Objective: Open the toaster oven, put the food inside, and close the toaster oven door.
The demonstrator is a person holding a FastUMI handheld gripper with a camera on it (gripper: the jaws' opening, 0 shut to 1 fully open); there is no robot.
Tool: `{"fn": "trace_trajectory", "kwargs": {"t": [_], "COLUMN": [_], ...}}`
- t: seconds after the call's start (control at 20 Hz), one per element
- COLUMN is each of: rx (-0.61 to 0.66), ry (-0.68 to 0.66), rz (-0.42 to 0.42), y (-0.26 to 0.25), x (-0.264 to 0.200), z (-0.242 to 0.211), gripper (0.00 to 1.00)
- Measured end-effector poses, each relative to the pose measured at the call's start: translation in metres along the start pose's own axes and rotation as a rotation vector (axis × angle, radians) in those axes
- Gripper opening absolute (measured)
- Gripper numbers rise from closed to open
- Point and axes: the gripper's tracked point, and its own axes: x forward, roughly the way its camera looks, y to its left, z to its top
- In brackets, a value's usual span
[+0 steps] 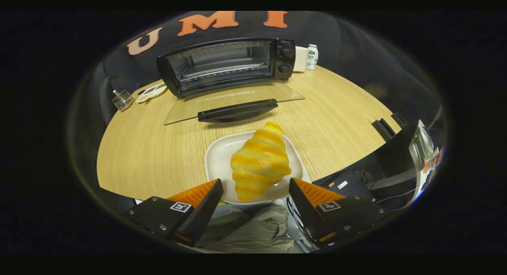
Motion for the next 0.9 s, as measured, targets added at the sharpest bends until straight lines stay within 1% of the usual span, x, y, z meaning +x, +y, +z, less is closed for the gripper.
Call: {"fn": "trace_trajectory", "kwargs": {"t": [0.15, 0.2, 0.25, 0.3, 0.35, 0.4, 0.45, 0.5, 0.55, 0.65, 0.75, 0.9], "rx": [0.006, 0.008, 0.001, -0.016, -0.018, -0.017, -0.018, -0.009, 0.002, 0.028, 0.048, 0.114], "ry": [0.014, 0.019, 0.023, 0.018, 0.014, 0.017, 0.022, 0.022, 0.023, 0.024, 0.017, 0.01], "rz": [0.001, -0.001, -0.015, -0.034, -0.034, -0.033, -0.027, -0.022, -0.007, 0.04, 0.068, 0.119], "y": [0.004, 0.006, 0.003, 0.001, 0.002, 0.003, 0.004, 0.005, 0.006, 0.01, 0.01, 0.012], "x": [0.006, 0.007, 0.01, 0.01, 0.012, 0.012, 0.013, 0.012, 0.01, 0.003, -0.006, -0.023], "z": [-0.005, -0.006, -0.008, -0.007, -0.006, -0.006, -0.006, -0.006, -0.006, -0.005, -0.002, 0.008], "gripper": [0.99, 0.96, 0.89, 0.87, 0.79, 0.74, 0.66, 0.63, 0.53, 0.42, 0.4, 0.4]}}
